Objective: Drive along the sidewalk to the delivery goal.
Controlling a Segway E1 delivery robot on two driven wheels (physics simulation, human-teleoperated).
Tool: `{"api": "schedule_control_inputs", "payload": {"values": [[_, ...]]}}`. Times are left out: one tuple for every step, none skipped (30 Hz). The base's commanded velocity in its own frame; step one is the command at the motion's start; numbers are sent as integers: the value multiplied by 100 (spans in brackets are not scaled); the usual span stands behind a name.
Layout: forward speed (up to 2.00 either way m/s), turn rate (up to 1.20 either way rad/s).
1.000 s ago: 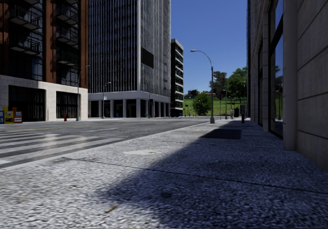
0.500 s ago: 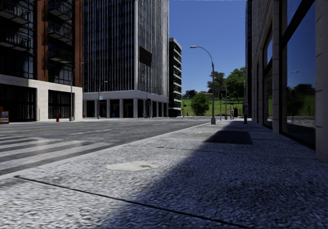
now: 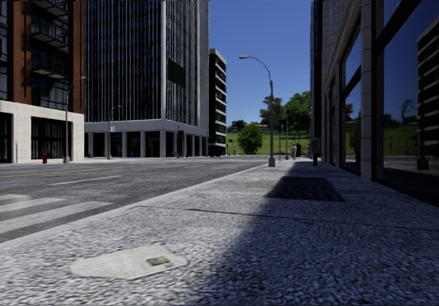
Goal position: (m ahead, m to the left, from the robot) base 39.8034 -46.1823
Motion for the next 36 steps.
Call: {"api": "schedule_control_inputs", "payload": {"values": [[200, -38], [200, -38], [200, -38], [200, -38], [200, -38], [200, -38], [200, -38], [200, -38], [200, -38], [200, -38], [200, -38], [200, -38], [200, -38], [200, -38], [200, -38], [200, -38], [200, -38], [200, -38], [200, -38], [200, -38], [200, -38], [200, -38], [200, -39], [200, -39], [200, -39], [200, -39], [200, -39], [200, -39], [200, -39], [200, -39], [200, -39], [200, -39], [200, -39], [200, -36], [200, -18], [200, -2]]}}
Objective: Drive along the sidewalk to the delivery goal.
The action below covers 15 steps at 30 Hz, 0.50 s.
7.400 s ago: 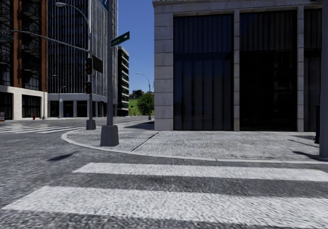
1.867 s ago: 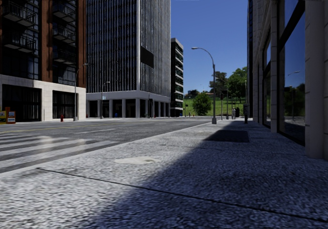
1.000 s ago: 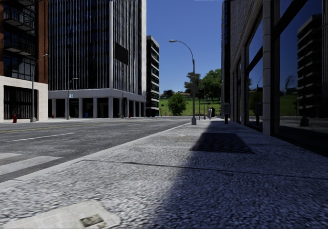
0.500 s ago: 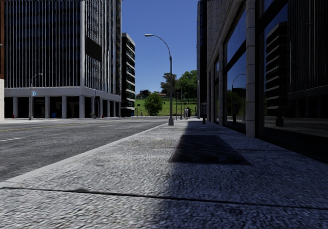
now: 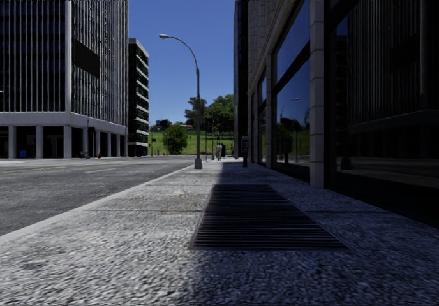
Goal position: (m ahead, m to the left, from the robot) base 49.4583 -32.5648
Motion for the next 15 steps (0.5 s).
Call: {"api": "schedule_control_inputs", "payload": {"values": [[200, 0], [200, 0], [200, 0], [200, 0], [200, 0], [200, 0], [200, 0], [200, 0], [200, 0], [200, 0], [200, 0], [200, 0], [200, 0], [200, 0], [200, 0]]}}
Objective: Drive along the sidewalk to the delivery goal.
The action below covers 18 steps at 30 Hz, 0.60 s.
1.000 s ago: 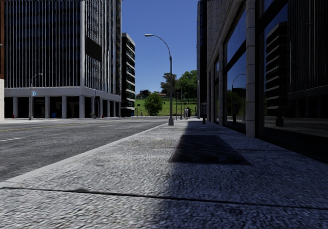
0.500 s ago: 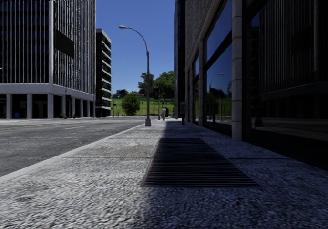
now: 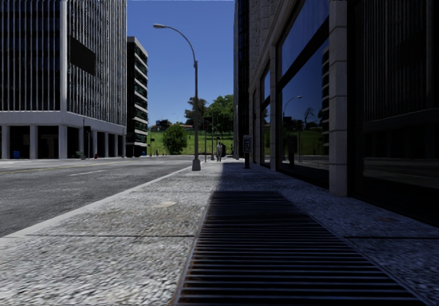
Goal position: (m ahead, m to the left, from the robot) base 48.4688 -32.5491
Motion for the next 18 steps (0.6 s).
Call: {"api": "schedule_control_inputs", "payload": {"values": [[200, 0], [200, 0], [200, 0], [200, 0], [200, 0], [200, 0], [200, 0], [200, 0], [200, 0], [200, 0], [200, 0], [200, 0], [200, 0], [200, 0], [200, 0], [200, 0], [200, 0], [200, 0]]}}
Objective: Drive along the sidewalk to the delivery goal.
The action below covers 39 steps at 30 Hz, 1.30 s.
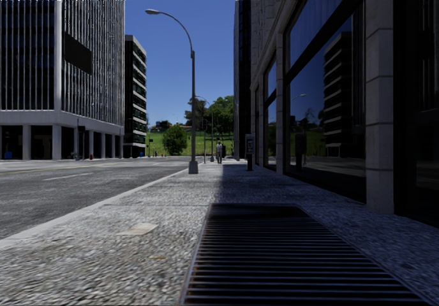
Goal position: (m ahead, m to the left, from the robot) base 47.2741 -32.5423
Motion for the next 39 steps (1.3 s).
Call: {"api": "schedule_control_inputs", "payload": {"values": [[200, 0], [200, 0], [200, 0], [200, 0], [200, 0], [200, 0], [200, 0], [200, -6], [200, -13], [200, -15], [200, -16], [200, -16], [200, -16], [200, -16], [200, -16], [200, -16], [200, -16], [200, -5], [200, 0], [200, 0], [200, 0], [200, 0], [200, 0], [200, 0], [200, 0], [200, 0], [200, 0], [200, 0], [200, 0], [200, 0], [200, 0], [200, 0], [200, 0], [200, 0], [200, 0], [200, 0], [200, 0], [200, 0], [200, 0]]}}
